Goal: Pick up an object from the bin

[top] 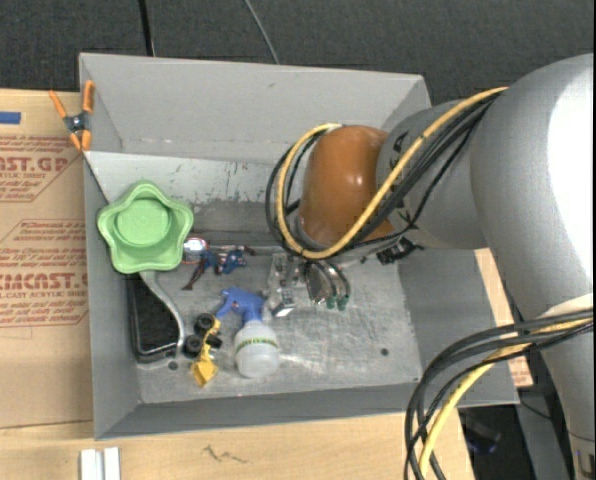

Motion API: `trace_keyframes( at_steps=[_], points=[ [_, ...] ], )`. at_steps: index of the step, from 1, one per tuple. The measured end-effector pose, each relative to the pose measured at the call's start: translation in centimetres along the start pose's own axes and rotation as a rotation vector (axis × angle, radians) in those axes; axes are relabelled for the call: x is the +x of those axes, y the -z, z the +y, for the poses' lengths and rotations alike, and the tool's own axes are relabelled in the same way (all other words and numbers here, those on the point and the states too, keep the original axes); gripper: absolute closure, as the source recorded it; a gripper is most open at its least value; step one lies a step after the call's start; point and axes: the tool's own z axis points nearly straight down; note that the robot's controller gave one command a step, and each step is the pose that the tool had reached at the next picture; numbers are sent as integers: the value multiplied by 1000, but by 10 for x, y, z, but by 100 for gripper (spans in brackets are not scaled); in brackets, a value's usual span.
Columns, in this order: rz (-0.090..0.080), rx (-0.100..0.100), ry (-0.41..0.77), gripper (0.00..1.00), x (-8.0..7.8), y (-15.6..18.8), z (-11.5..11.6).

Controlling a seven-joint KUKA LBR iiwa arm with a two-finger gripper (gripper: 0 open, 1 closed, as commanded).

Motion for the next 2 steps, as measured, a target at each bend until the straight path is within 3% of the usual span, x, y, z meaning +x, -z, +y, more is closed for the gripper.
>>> trace_keyframes(
  at_steps=[2],
  points=[
    [-1,0,0,100,1,4,0]
  ],
)
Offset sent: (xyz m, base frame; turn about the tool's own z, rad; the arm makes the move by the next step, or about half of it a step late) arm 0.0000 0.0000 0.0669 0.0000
